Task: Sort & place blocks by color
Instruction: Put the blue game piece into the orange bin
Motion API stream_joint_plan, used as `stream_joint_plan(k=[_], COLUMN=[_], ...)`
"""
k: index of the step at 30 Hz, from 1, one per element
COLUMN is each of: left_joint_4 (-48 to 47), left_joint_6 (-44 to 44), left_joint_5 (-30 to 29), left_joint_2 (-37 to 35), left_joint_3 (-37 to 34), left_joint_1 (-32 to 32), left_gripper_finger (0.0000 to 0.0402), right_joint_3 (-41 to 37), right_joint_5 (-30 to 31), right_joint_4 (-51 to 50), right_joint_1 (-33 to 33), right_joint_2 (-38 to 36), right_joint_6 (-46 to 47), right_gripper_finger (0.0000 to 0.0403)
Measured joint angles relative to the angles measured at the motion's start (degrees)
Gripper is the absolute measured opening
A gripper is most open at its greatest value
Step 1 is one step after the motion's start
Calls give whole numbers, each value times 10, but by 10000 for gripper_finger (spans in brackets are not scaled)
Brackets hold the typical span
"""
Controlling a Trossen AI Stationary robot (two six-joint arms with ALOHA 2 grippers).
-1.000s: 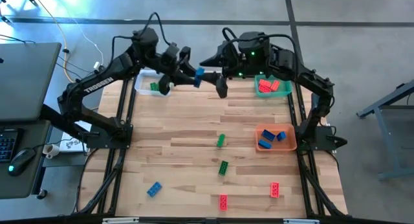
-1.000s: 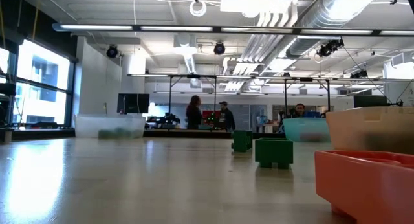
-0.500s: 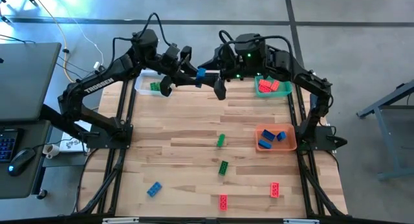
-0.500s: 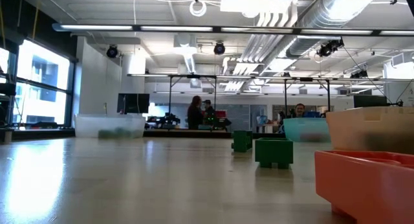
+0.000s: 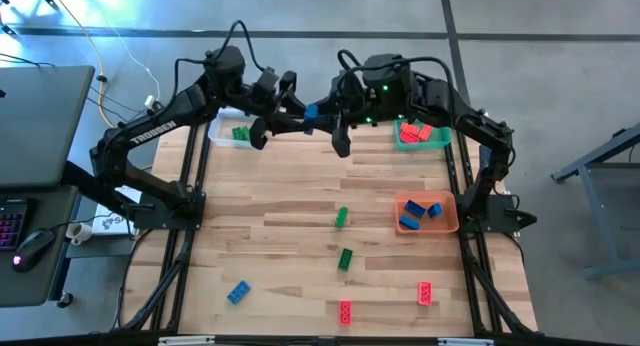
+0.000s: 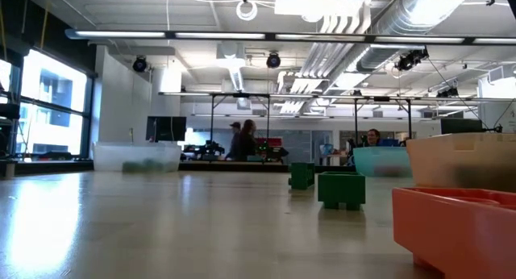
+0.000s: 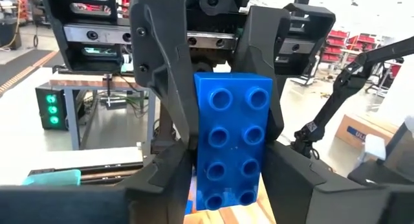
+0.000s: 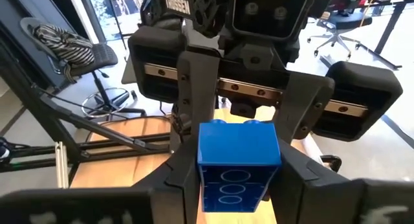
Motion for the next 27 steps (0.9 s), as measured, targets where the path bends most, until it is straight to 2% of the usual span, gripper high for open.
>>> stream_joint_plan(k=[5, 12, 16, 19, 27], left_joint_4=[-28, -72, -83, -94, -132], left_joint_6=[1, 28, 29, 29, 29], left_joint_5=[-30, -36, -76, -94, -94], left_joint_2=[1, 1, -1, -1, -2], left_joint_3=[0, 0, 1, 0, 1], left_joint_1=[0, 0, 2, 11, 33], left_gripper_finger=[178, 224, 246, 251, 252], right_joint_3=[0, 0, -1, -1, -22], right_joint_5=[23, 37, 52, 85, 161], right_joint_4=[-30, -80, -139, -195, -333], right_joint_1=[2, 2, 5, 12, 46], right_joint_2=[0, 0, 2, 2, 2], right_joint_6=[5, 32, 60, 85, 172], right_gripper_finger=[111, 111, 111, 111, 111])
